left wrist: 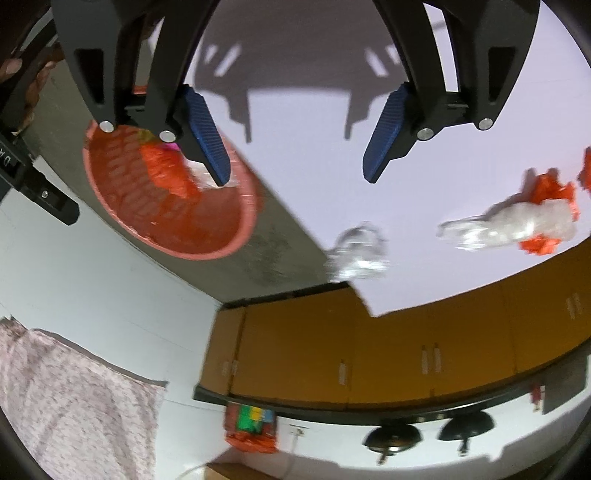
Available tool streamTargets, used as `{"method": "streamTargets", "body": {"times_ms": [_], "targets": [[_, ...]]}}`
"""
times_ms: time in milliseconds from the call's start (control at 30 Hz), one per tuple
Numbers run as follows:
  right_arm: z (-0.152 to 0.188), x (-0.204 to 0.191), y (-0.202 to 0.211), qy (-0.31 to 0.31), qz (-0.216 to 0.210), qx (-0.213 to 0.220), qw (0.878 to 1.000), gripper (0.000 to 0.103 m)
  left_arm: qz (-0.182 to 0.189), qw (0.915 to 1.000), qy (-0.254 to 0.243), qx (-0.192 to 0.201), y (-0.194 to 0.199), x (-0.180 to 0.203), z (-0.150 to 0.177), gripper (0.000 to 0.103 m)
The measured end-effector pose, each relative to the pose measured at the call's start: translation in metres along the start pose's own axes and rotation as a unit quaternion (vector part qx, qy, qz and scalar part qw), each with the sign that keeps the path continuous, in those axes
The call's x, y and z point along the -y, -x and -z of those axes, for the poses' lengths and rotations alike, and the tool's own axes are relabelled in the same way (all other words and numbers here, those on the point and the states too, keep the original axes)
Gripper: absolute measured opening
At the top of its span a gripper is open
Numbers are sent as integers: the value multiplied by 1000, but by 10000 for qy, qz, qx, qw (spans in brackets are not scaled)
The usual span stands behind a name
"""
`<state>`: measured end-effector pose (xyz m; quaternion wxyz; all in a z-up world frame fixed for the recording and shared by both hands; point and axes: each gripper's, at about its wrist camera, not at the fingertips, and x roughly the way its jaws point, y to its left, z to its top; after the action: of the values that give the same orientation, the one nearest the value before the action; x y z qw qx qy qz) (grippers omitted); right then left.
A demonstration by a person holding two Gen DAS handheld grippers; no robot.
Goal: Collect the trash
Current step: 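Move both tools back over the table toward the remaining bags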
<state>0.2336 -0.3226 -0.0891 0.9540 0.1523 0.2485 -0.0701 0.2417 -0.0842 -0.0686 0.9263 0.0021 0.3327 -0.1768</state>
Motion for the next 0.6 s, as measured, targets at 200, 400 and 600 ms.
{"method": "streamTargets", "body": {"times_ms": [200,400,600], "targets": [[-3,-26,-7,106,-160,-25,9998,81,-631,9976,183,232,26,-49,6,82],[-8,-71,-29,323,-503,-234,9979,82,-1810,9801,752,316,56,-144,19,90],[-5,-115,-69,330,-799,-710,9937,83,-2789,9505,1321,369,80,-229,29,98]]}}
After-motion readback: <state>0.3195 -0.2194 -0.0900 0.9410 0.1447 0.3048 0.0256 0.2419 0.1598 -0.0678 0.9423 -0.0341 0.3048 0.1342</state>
